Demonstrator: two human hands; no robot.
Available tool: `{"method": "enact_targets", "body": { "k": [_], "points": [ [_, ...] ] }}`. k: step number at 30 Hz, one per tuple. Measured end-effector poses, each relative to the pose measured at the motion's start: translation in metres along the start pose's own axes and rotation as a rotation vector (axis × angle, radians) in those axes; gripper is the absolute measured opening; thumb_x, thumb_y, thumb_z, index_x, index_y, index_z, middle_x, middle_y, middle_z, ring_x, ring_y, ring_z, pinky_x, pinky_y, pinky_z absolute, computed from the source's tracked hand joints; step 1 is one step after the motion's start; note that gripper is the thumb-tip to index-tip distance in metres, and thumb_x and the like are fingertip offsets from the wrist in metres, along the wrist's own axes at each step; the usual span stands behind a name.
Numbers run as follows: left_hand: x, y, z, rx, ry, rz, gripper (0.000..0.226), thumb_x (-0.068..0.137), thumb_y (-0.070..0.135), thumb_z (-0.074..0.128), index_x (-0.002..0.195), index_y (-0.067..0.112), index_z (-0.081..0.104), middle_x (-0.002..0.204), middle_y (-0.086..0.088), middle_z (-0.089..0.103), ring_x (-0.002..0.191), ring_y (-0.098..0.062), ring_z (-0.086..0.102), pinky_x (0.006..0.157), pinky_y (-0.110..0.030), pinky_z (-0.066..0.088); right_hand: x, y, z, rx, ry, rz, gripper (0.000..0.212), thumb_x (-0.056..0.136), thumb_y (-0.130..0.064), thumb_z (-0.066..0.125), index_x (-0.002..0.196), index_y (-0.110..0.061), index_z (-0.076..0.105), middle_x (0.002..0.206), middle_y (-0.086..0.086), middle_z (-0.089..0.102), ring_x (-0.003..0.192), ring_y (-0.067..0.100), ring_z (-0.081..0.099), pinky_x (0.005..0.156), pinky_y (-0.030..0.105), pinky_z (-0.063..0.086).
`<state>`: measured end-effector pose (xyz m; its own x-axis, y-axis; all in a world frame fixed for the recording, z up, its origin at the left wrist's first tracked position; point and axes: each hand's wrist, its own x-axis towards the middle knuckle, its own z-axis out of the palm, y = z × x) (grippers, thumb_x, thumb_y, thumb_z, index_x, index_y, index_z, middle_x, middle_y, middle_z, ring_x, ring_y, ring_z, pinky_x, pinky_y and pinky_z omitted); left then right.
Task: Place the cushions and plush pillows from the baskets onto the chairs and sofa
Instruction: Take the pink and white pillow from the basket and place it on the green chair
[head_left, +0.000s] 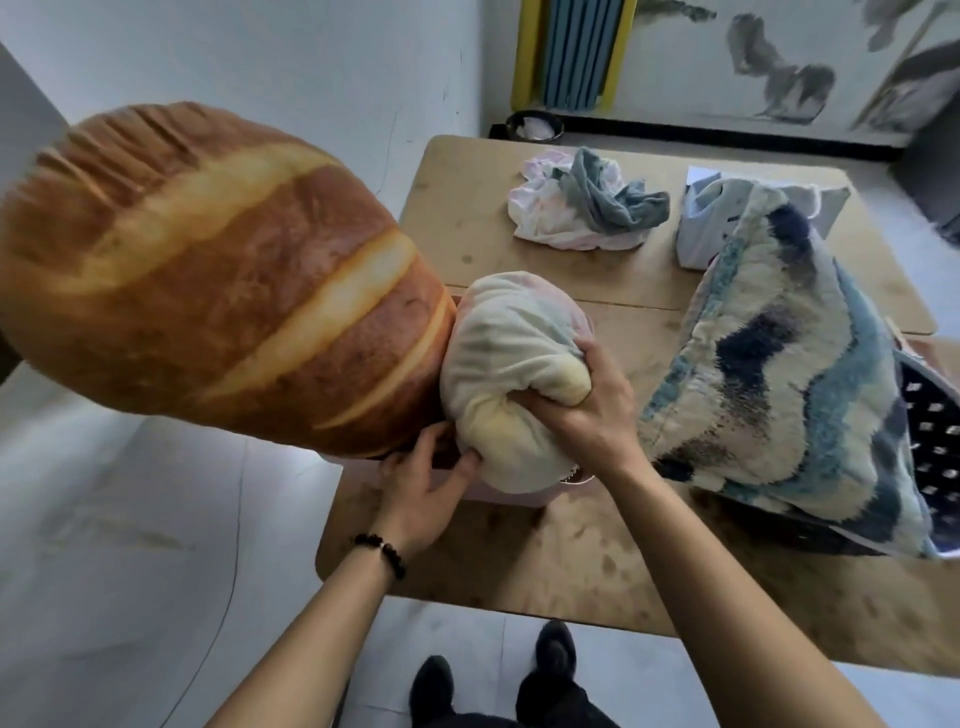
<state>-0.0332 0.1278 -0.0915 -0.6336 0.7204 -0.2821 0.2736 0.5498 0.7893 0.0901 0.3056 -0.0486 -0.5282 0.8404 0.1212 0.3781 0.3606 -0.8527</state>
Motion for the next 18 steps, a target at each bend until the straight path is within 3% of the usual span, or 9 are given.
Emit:
{"method": "enact_targets", "body": {
  "k": [2, 5, 8, 12, 15, 18],
  "points": [
    [0.002, 0.009, 0.001, -0.121, 0.002, 0.001, 0.072, 0.084, 0.075, 0.049, 0.147, 0.042, 0.039, 0.148, 0.005, 0.044, 0.139, -0.025, 0.037, 0.117, -0.047, 0.034, 0.005, -0.010, -0.002, 0.107, 0.053, 0.045, 0.079, 0.061, -0.058, 0.088, 0.126, -0.024, 0.059, 0.122, -0.006, 0.068, 0.108, 0.012, 0.066, 0.094, 0.043, 0.056],
    [0.007, 0.034, 0.000, -0.350, -0.019, 0.094, 0.047, 0.103, 0.041, 0.054, 0.147, 0.032, 0.042, 0.141, 0.015, 0.047, 0.133, -0.006, 0.042, 0.109, -0.027, 0.035, 0.014, -0.025, -0.007, 0.225, 0.087, 0.071, 0.072, 0.062, -0.050, 0.090, 0.121, -0.020, 0.061, 0.112, -0.006, 0.073, 0.102, 0.010, 0.070, 0.093, 0.046, 0.057],
    [0.011, 0.056, -0.003, -0.408, -0.009, 0.226, 0.026, 0.100, 0.038, 0.056, 0.125, 0.043, 0.055, 0.130, 0.018, 0.060, 0.119, 0.008, 0.055, 0.108, -0.028, 0.045, 0.021, -0.039, -0.018, 0.281, 0.144, 0.033, 0.066, 0.059, -0.051, 0.090, 0.113, -0.023, 0.063, 0.108, -0.004, 0.075, 0.101, 0.015, 0.072, 0.091, 0.051, 0.058],
    [0.013, 0.069, -0.014, -0.517, 0.017, 0.340, 0.024, 0.090, 0.049, 0.057, 0.114, 0.053, 0.063, 0.130, 0.012, 0.067, 0.124, -0.001, 0.059, 0.108, -0.029, 0.046, 0.019, -0.062, -0.034, 0.361, 0.183, -0.039, 0.057, 0.065, -0.040, 0.092, 0.111, -0.022, 0.064, 0.106, -0.003, 0.076, 0.100, 0.017, 0.073, 0.089, 0.051, 0.059],
    [0.016, 0.069, -0.017, -0.549, -0.004, 0.360, 0.042, 0.086, 0.056, 0.058, 0.126, 0.044, 0.062, 0.136, 0.007, 0.066, 0.131, -0.010, 0.057, 0.114, -0.041, 0.044, 0.015, -0.069, -0.037, 0.394, 0.202, -0.054, 0.061, 0.065, -0.037, 0.093, 0.115, -0.018, 0.064, 0.108, -0.001, 0.076, 0.101, 0.018, 0.073, 0.091, 0.051, 0.059],
    [0.016, 0.070, -0.015, -0.557, -0.025, 0.392, 0.051, 0.089, 0.055, 0.059, 0.134, 0.032, 0.061, 0.136, 0.005, 0.066, 0.132, -0.012, 0.057, 0.116, -0.045, 0.043, 0.012, -0.068, -0.043, 0.383, 0.250, -0.032, 0.060, 0.063, -0.044, 0.091, 0.113, -0.023, 0.065, 0.107, -0.005, 0.076, 0.099, 0.015, 0.073, 0.090, 0.050, 0.059]
  ]
}}
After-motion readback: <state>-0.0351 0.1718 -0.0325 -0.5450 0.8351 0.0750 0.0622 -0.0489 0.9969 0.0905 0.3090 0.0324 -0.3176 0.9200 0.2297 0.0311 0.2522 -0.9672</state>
